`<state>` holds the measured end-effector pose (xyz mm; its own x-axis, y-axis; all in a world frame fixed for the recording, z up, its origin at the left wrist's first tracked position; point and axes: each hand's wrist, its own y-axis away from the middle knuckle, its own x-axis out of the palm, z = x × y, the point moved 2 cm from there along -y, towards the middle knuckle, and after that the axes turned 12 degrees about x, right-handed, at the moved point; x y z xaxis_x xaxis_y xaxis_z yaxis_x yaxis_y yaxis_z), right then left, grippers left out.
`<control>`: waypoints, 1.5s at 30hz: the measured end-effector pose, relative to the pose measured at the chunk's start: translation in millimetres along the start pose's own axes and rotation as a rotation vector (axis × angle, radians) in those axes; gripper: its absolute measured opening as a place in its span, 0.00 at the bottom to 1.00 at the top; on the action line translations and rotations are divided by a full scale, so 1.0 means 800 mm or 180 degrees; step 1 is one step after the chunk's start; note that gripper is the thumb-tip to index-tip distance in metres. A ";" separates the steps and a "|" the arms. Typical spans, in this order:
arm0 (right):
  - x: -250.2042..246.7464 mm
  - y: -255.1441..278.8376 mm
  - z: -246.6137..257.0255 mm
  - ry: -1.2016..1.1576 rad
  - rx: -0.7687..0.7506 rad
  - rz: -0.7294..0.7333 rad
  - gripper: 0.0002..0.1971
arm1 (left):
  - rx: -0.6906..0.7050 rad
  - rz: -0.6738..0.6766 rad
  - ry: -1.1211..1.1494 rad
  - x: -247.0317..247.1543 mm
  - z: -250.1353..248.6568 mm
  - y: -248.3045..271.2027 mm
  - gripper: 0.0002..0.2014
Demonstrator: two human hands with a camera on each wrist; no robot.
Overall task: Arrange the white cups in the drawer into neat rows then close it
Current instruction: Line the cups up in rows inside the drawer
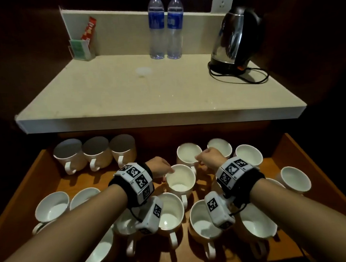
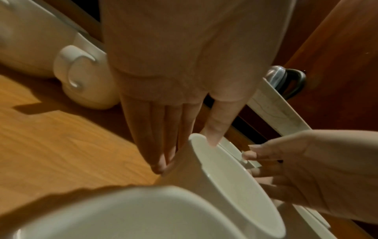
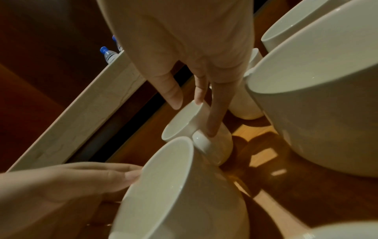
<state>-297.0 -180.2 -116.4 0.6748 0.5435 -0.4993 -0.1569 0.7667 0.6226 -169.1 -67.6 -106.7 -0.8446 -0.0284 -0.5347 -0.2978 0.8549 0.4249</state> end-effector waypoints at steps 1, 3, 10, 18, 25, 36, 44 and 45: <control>0.001 -0.003 -0.001 -0.0017 -0.0023 -0.0007 0.14 | -0.0019 0.0050 -0.0031 0.000 0.002 -0.002 0.17; 0.004 -0.005 -0.002 -0.0056 -0.0070 -0.0043 0.14 | -0.0083 0.0150 -0.0065 0.000 0.007 -0.005 0.17; 0.007 -0.010 -0.007 -0.0009 -0.0188 -0.0198 0.08 | -0.0131 0.0269 -0.0186 0.001 0.009 -0.008 0.13; 0.012 -0.012 -0.005 -0.0056 -0.0177 -0.0214 0.08 | -0.0132 0.0095 -0.0142 -0.012 0.024 -0.017 0.12; 0.019 -0.016 -0.005 -0.0147 -0.0160 -0.0235 0.08 | -0.0247 -0.0393 -0.0081 -0.047 0.048 -0.023 0.12; 0.023 -0.017 -0.004 -0.0251 -0.0149 -0.0177 0.09 | -0.0697 -0.0474 0.1124 -0.060 0.073 -0.018 0.17; 0.026 -0.010 -0.003 -0.0357 -0.0137 0.0063 0.14 | -0.0636 -0.0182 0.1748 -0.035 0.054 -0.004 0.16; 0.027 -0.008 -0.004 -0.0408 -0.0147 0.0112 0.15 | -0.0623 -0.0225 0.1767 -0.034 0.055 -0.005 0.15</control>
<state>-283.6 -172.6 -132.8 0.7544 0.5245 -0.3947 -0.2132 0.7645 0.6084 -125.3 -48.0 -125.9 -0.9104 -0.3937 -0.1270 -0.3939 0.7310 0.5572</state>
